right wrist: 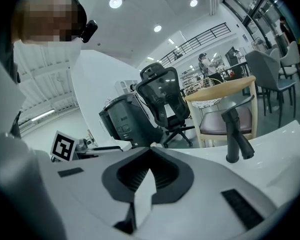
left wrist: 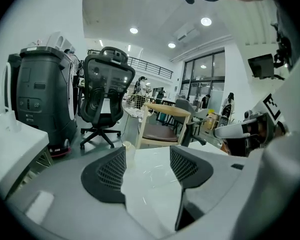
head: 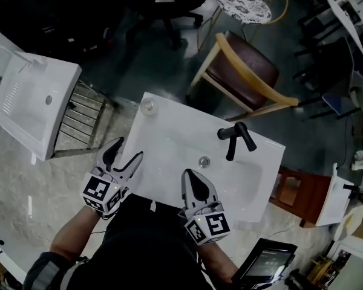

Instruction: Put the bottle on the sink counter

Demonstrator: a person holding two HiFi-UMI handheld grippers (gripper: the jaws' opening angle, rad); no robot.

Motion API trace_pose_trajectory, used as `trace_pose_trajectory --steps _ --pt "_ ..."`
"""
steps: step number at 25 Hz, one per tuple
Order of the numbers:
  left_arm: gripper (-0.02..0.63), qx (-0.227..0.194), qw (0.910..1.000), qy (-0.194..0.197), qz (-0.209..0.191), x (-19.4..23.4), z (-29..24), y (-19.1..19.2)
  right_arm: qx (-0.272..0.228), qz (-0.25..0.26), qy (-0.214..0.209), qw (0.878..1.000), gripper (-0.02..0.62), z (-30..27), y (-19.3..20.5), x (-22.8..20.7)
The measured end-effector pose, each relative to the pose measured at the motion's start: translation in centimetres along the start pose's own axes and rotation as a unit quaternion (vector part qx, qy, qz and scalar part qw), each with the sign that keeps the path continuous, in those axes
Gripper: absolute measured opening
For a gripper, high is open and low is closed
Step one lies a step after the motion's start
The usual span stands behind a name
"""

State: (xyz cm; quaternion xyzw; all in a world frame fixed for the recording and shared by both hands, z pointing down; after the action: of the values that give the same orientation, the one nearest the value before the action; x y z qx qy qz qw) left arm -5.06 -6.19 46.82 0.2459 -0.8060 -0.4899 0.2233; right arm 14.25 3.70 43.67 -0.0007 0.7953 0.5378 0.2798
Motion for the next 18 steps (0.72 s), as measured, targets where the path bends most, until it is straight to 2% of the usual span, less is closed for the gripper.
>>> trace_pose_trajectory --steps 9,14,18 --pt "0.169 -0.048 0.9988 0.005 0.009 -1.8 4.3 -2.4 -0.013 0.018 -0.003 1.000 -0.005 0.7 -1.1 1.3" --pt "0.005 -0.064 0.9977 0.002 0.020 -2.2 6.0 -3.3 -0.018 0.048 -0.006 0.999 -0.005 0.9 -1.7 2.3" --pt "0.002 -0.071 0.9973 0.002 0.018 -2.2 6.7 -3.5 -0.021 0.051 -0.006 0.998 -0.005 1.1 -2.1 2.7"
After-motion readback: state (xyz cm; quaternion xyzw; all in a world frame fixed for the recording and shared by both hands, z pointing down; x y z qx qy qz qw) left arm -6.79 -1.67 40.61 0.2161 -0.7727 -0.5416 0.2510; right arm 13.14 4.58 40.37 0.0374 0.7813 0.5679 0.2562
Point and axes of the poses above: the fingertips, and each gripper's own axes: z backward along the fingers, x to its left, y out of its underside, the point moved 5 cm from there along z, backward along the fingers, and after that the axes turned 9 degrees about -y, right-handed, at the moved point
